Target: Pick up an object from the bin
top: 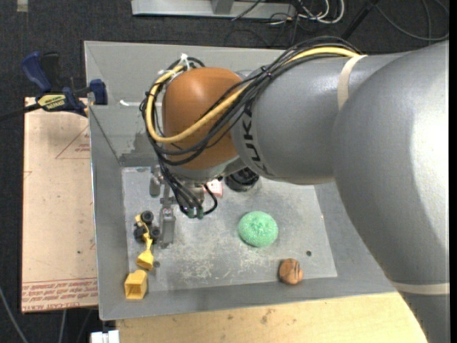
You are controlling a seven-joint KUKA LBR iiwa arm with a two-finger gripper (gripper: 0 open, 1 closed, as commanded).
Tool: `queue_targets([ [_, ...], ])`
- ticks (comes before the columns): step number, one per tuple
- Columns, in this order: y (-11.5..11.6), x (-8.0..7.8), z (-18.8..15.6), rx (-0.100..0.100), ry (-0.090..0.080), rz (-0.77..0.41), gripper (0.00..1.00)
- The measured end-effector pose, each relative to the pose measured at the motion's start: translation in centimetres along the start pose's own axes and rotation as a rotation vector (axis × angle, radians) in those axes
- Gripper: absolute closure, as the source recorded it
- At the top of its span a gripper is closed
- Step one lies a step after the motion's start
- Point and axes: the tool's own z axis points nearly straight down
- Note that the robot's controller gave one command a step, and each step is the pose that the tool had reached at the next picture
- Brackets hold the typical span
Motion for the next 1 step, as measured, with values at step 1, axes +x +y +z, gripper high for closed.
queue_targets([
  [1,-0.11,-0.17,-0.49,-0.002,-0.007,0.004,0.00],
])
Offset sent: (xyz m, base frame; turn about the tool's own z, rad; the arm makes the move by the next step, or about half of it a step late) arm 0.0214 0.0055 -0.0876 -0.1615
